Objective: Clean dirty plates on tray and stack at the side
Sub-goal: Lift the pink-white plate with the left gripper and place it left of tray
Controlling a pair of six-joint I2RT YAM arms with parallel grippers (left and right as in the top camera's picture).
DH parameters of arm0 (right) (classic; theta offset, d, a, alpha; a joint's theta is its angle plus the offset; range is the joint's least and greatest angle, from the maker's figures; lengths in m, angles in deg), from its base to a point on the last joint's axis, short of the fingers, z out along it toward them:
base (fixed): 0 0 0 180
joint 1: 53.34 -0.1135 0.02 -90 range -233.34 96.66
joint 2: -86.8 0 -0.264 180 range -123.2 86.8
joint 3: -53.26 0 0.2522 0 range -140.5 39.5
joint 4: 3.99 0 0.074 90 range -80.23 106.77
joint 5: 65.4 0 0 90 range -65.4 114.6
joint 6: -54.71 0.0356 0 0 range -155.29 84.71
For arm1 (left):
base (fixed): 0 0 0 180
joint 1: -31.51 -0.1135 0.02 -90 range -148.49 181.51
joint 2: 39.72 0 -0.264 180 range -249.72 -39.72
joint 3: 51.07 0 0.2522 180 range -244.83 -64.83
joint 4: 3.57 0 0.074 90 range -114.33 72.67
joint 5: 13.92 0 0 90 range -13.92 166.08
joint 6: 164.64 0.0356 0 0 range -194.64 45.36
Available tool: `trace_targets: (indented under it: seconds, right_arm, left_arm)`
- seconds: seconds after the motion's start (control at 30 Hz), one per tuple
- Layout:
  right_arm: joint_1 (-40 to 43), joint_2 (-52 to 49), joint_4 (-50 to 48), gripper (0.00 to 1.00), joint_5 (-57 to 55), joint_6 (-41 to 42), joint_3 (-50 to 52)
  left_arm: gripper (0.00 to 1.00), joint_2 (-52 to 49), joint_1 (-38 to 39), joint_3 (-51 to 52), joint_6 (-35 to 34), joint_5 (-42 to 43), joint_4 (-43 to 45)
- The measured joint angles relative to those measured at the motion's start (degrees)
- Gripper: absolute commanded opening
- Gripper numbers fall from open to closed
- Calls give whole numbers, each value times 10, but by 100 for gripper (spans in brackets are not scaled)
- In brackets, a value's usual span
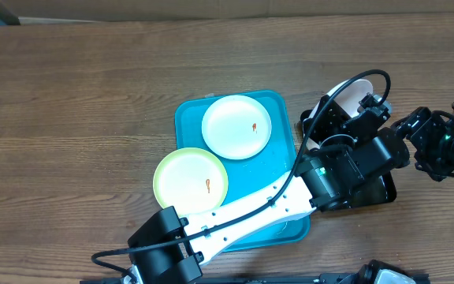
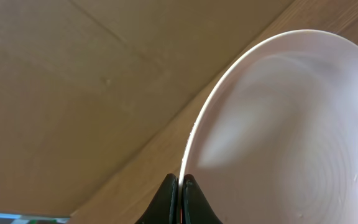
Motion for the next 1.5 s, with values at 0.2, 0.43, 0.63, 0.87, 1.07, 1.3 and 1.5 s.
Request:
trace_targets:
  seconds: [0.2,0.43,0.63,0.87,1.07,1.3,1.5]
  right_arm:
    - [0,0,0,82,0,0,0]
    - [0,0,0,82,0,0,0]
    - [0,0,2,82,0,0,0]
    - [0,0,3,83,0,0,0]
    - [0,0,3,82,0,0,0]
    - [0,0,3,82,0,0,0]
    - [0,0,3,83,1,-1,0]
  left_arm:
    - [4,0,0,0,19,-10,9]
    - [4,0,0,0,41,-14,28]
    - [4,0,0,0,48,-21,27]
    - [4,0,-7,-1,-68,-10,-92]
    - [4,33,-62,-2,-245,116,-223]
    - [5,197,-266,-13,-379,362,-384]
    - [4,260,-509,-20,-430,429,-571]
